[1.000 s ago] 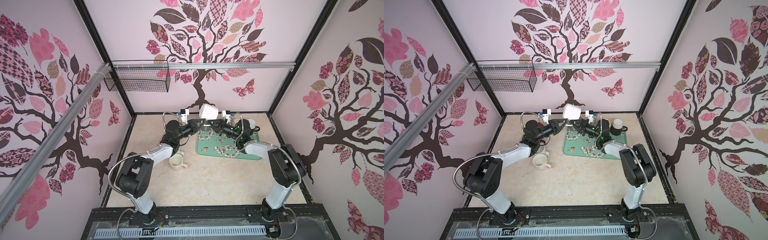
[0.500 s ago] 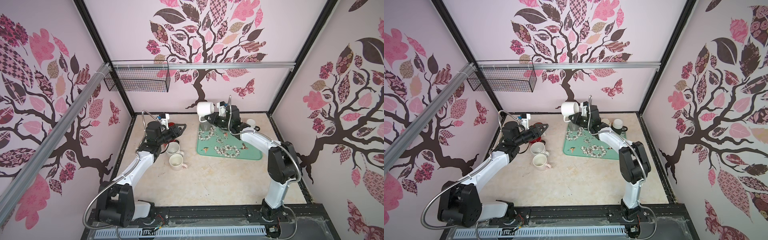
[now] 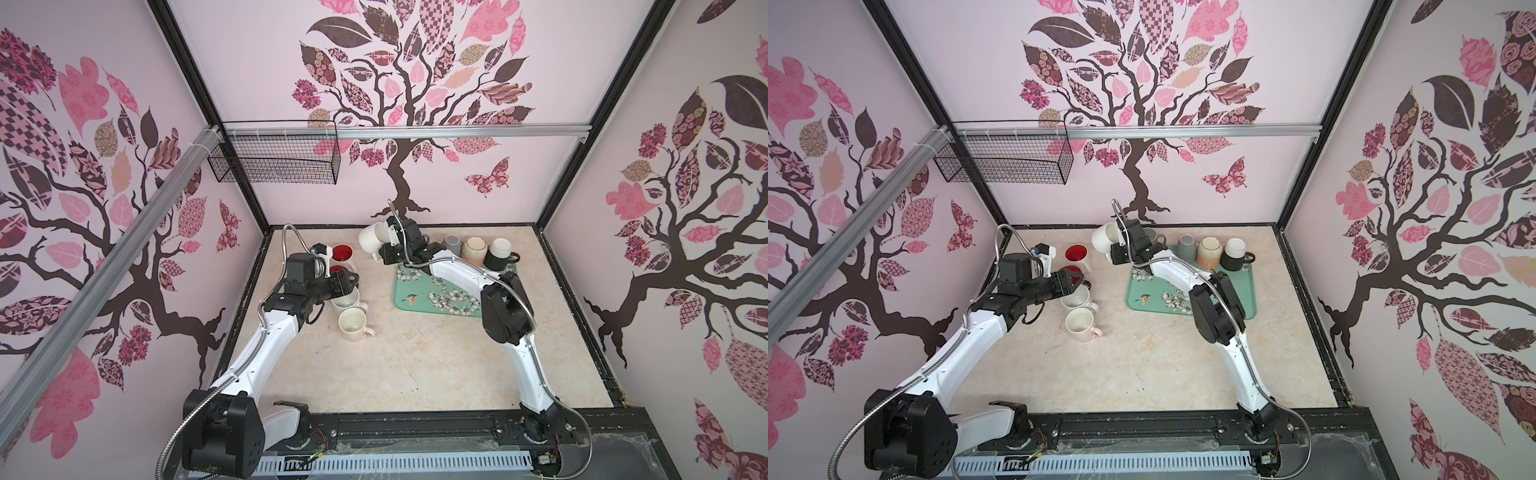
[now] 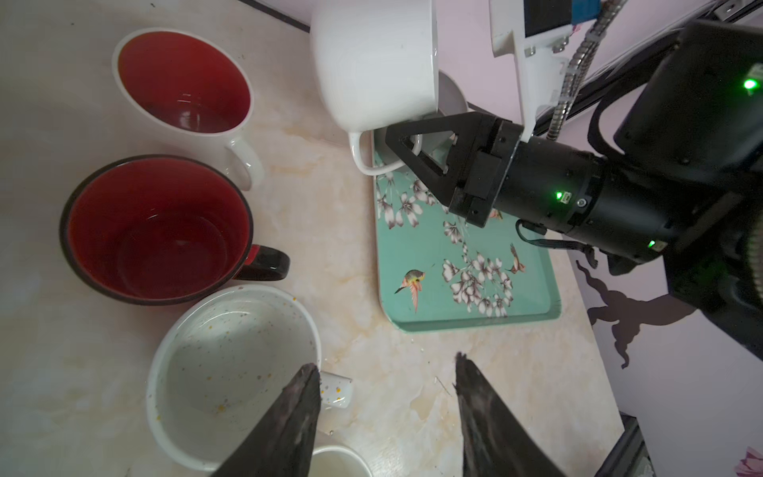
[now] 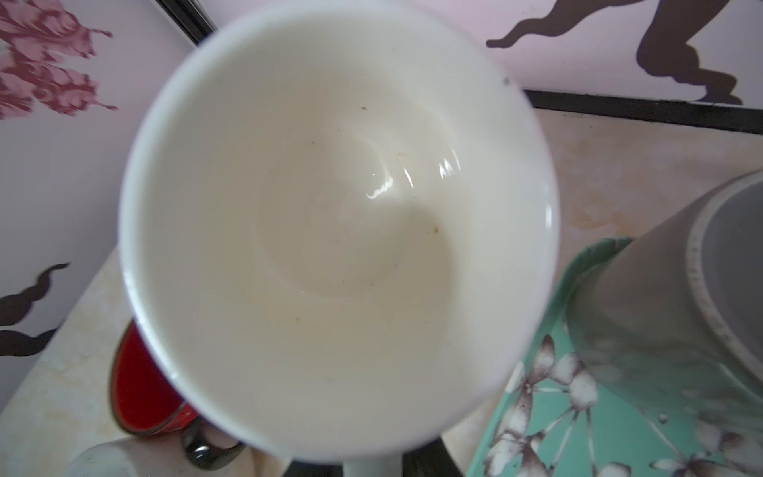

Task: Turn the mug right side up
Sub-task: Place the mug at the top-center of the table.

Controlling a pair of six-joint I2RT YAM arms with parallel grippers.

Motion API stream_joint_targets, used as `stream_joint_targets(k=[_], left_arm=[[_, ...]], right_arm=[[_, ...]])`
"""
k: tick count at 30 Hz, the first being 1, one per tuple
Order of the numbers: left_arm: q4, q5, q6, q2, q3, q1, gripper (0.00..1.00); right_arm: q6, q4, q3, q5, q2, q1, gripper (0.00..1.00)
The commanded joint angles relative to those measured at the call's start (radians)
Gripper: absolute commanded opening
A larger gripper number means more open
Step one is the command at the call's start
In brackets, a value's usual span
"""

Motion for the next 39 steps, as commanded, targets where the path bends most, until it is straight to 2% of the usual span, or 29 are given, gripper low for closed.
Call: stream_joint_targets(k=[1, 5, 8, 18, 23, 32, 39], left_arm=[[-0.074, -0.053, 0.086, -0.026, 0.067, 0.001, 0.55], [-0.091, -0.067, 0.105, -0.028, 0.070, -0.002, 0.55], [-0.111, -0.098, 0.132, -0.034, 0.073, -0.016, 0.55], [-0.178, -0.142, 0.174, -0.077, 0.073, -0.037, 0.55], [-0.225, -0.179, 0.203, -0.115, 0.079, -0.038, 0.55], [-0.281, -0.234, 0.251, -0.148, 0.090, -0.047, 0.55], [-0.292, -0.236, 0.268, -0.134, 0.138, -0.049, 0.55]], right_arm=[[-0.085, 0.018, 0.135, 0.054, 0.052, 0.006, 0.00], [-0.104, -0.023, 0.233, 0.068, 0.139, 0.012, 0.00], [-0.102, -0.004, 0.242, 0.070, 0.202, 0.014, 0.00], [-0.112, -0.001, 0.322, 0.091, 0.293, 0.033, 0.02], [-0.134, -0.015, 0.365, 0.118, 0.324, 0.049, 0.19], [-0.107, -0.030, 0.377, 0.125, 0.318, 0.061, 0.40], [-0.064, -0.044, 0.279, 0.092, 0.171, 0.063, 0.47]])
